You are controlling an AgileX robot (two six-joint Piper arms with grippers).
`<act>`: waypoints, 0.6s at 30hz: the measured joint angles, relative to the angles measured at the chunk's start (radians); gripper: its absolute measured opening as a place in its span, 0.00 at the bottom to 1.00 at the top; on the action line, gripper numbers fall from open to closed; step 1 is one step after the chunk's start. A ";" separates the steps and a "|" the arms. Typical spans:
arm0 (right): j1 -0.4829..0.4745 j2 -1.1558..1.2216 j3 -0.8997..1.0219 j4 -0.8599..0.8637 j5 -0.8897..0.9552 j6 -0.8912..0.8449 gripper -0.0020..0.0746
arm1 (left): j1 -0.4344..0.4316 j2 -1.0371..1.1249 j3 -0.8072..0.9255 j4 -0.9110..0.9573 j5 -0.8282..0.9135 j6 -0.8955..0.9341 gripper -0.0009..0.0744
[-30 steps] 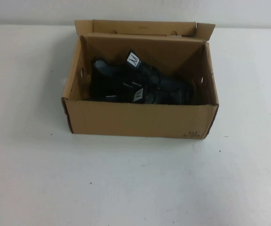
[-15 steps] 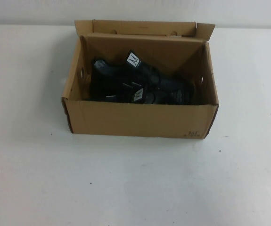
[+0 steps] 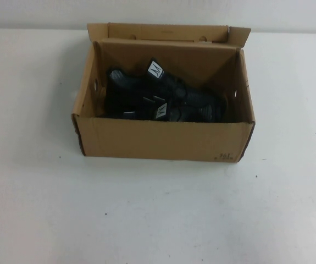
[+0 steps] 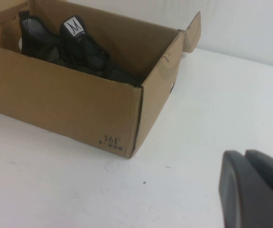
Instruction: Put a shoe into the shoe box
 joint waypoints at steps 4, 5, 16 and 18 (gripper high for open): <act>0.000 0.000 0.000 0.000 0.000 0.000 0.00 | 0.000 -0.005 0.007 0.002 0.023 0.024 0.01; 0.000 0.000 0.000 0.000 0.000 0.000 0.00 | 0.000 -0.007 0.007 0.002 0.037 0.029 0.01; 0.000 0.000 0.000 0.000 0.000 0.000 0.00 | -0.092 -0.007 0.009 0.005 0.079 0.081 0.01; 0.000 0.000 0.000 0.000 0.000 0.000 0.00 | -0.103 -0.007 0.009 0.005 0.079 0.081 0.01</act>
